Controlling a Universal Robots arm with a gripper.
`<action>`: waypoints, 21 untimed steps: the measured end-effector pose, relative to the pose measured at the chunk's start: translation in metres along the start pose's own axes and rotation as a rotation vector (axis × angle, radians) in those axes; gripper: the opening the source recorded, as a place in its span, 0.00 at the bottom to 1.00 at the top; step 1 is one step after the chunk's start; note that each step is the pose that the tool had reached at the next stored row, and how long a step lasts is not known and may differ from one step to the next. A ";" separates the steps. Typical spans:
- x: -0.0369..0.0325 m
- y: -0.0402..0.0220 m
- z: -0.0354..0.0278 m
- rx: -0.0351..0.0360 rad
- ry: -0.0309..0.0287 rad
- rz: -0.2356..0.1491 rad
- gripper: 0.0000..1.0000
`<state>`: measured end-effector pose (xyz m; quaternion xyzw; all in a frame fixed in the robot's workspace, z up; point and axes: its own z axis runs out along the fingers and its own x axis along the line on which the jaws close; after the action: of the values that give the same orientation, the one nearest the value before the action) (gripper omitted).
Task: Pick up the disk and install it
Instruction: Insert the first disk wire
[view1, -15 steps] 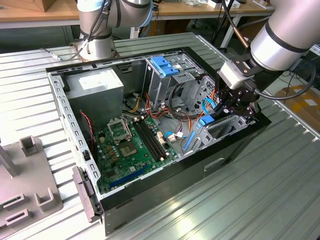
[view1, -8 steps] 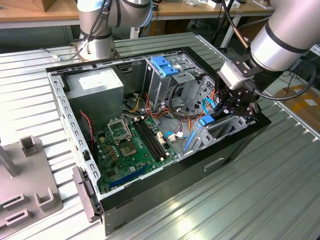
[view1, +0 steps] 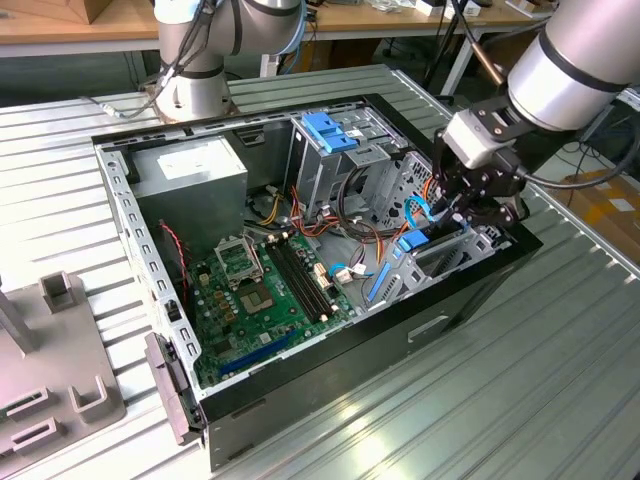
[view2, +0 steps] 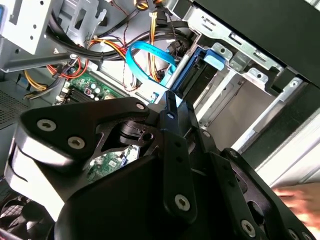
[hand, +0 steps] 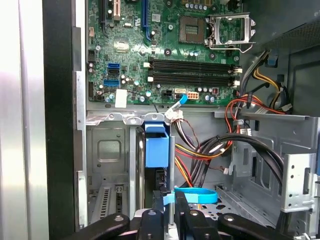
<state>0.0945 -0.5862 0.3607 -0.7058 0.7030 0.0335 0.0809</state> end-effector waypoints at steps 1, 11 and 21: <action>-0.0004 -0.0001 -0.0020 0.0000 0.0000 0.000 0.24; -0.0170 -0.0001 0.0005 0.0000 0.0003 0.000 0.24; -0.0172 -0.0001 0.0006 0.0000 0.0003 0.000 0.24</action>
<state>0.0945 -0.5691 0.3629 -0.7058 0.7030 0.0334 0.0808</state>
